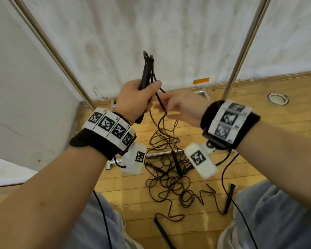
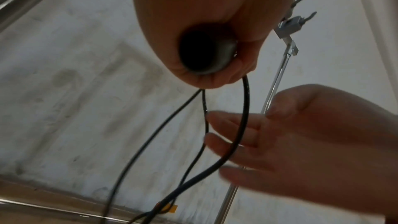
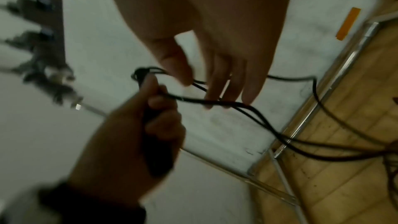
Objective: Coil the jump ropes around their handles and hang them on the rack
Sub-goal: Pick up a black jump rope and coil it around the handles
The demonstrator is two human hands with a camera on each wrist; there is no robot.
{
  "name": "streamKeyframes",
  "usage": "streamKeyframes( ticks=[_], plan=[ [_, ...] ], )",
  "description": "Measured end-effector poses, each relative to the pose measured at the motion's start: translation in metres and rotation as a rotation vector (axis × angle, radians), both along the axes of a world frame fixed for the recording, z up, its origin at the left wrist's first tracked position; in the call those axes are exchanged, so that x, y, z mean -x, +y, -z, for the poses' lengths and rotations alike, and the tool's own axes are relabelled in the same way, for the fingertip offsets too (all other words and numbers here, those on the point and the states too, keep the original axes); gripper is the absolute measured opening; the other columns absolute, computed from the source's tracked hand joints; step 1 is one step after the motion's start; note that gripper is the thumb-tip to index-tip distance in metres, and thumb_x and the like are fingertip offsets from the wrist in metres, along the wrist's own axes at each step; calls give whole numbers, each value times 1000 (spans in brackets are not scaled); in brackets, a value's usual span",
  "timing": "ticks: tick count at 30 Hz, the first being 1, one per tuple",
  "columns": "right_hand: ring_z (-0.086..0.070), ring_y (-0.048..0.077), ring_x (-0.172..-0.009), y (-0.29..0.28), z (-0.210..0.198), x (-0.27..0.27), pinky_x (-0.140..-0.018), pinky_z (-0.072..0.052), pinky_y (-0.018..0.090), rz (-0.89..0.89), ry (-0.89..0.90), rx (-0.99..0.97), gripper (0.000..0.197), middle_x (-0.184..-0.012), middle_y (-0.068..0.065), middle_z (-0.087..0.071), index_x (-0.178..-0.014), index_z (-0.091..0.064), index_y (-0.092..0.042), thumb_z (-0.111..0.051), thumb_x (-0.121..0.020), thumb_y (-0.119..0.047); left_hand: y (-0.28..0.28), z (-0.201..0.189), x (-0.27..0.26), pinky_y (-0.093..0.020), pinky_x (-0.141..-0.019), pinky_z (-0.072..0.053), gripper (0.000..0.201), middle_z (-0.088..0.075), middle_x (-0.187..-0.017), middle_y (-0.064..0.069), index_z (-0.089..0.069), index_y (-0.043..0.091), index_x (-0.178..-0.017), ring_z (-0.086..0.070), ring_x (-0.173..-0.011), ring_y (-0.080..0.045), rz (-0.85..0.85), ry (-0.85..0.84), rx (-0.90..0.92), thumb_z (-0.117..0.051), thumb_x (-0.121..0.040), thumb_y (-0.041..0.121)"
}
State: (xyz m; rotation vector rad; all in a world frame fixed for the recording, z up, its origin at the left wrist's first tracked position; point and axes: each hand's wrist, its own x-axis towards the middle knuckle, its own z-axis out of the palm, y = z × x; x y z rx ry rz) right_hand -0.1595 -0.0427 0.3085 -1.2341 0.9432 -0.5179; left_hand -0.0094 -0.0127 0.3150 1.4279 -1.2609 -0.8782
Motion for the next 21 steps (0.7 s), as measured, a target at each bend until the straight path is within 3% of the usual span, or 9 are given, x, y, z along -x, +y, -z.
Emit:
streamKeyframes(
  ticks=[3,5,7,9,11,12,15,18,21],
  plan=[
    [-61,6,-96,16,14,-12,-90,-42,33,-214,208,202,9,-92,-10,-71,-84,-73,-20,-66,-79,-21,-1,-5,-2,-22,-41,-37,29,-51,-52,4,-54,14,-67,-42,-40,-12,-6,100,-9,-64,-91,26],
    [-58,4,-87,22,30,-15,-86,-42,31,-267,349,319,16,-81,-20,-67,-81,-73,-23,-61,-85,-32,0,-10,-8,-22,-42,-37,28,-50,-52,6,-52,16,-68,-42,-41,-11,-25,160,6,-64,-91,28],
    [-58,8,-92,27,47,-16,-86,-43,30,-343,482,373,23,-89,-18,-67,-85,-72,-22,-52,-92,-33,0,-16,-15,-21,-42,-37,25,-51,-53,9,-51,17,-73,-42,-41,-10,-71,241,15,-64,-91,29],
    [-59,13,-92,31,59,-17,-81,-45,25,-407,553,346,23,-95,-6,-66,-84,-65,-20,-47,-96,-28,-1,-18,-23,-20,-41,-38,20,-53,-54,9,-54,16,-78,-42,-42,-8,-132,309,16,-64,-91,28],
    [-59,8,-71,33,57,-21,-61,-47,14,-387,489,194,24,-83,-2,-63,-80,-58,-17,-42,-99,-20,-1,-17,-29,-20,-42,-39,18,-60,-58,8,-58,14,-83,-44,-42,-8,-192,321,8,-65,-91,29],
    [-58,6,-64,32,53,-22,-56,-47,13,-369,466,157,25,-80,-1,-64,-80,-56,-15,-41,-99,-18,-1,-15,-31,-20,-43,-41,18,-66,-64,6,-60,13,-86,-46,-44,-8,-216,311,-13,-65,-90,30],
    [-62,9,-59,23,35,-22,-58,-53,18,-226,379,216,26,-78,4,-69,-82,-58,-12,-41,-100,-20,-2,-9,-35,-21,-45,-42,16,-75,-81,0,-60,12,-94,-51,-46,-8,-260,302,-108,-63,-91,28],
    [-63,17,-59,10,13,-19,-58,-55,23,43,169,150,25,-76,10,-70,-83,-58,-8,-44,-99,-20,-2,-4,-37,-19,-40,-39,8,-70,-66,2,-59,11,-92,-47,-41,-8,-239,224,-266,-61,-89,18],
    [-66,20,-62,3,-3,-14,-59,-56,25,198,8,62,26,-77,13,-70,-83,-58,-7,-45,-99,-23,1,2,-31,-20,-38,-36,5,-62,-58,2,-61,5,-82,-44,-38,-10,-106,52,-414,-63,-79,9]
  ],
)
